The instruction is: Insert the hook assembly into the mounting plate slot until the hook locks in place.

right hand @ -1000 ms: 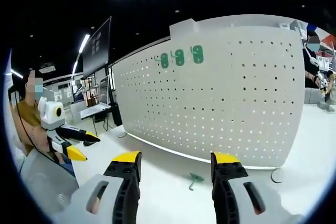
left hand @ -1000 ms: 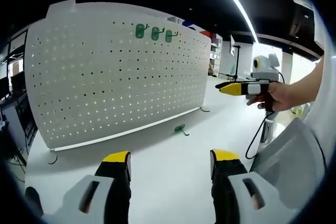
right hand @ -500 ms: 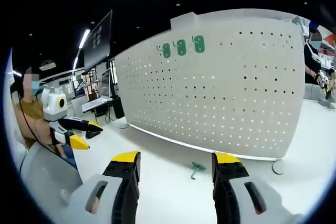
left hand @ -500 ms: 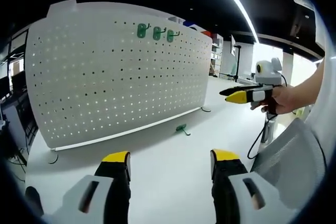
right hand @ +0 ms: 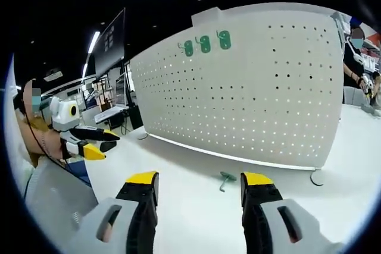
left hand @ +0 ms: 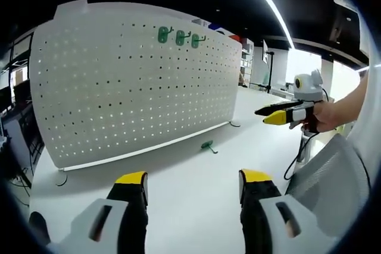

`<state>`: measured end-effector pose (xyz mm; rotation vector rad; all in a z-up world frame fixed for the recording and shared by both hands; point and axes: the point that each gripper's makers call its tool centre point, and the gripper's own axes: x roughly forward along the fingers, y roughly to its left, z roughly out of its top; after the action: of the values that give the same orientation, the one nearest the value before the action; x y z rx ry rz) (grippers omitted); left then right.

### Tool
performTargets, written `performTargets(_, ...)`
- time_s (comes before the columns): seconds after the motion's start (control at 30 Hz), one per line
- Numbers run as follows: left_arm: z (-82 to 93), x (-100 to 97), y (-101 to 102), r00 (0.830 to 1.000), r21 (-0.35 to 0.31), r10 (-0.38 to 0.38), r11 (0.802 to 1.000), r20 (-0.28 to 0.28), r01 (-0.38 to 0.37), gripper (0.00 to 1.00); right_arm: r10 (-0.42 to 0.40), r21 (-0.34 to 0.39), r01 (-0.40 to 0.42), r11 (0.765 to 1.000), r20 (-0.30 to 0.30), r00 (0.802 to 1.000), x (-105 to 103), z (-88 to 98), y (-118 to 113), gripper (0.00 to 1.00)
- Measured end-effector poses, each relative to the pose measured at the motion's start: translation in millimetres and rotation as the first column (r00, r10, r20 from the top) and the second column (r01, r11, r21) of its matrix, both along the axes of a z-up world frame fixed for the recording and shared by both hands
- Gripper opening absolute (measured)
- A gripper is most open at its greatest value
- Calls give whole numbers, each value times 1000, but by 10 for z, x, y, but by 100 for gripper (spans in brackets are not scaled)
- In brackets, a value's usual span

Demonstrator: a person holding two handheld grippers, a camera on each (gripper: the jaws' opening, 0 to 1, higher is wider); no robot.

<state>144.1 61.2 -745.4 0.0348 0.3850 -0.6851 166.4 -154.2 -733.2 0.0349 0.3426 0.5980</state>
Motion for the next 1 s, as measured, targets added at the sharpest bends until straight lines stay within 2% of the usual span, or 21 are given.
performTargets(1.0,-94,-30,15,999,8,-22,1000,-30,22,68,24,-18,-26,999,-85,996,-244,-259,-45,56)
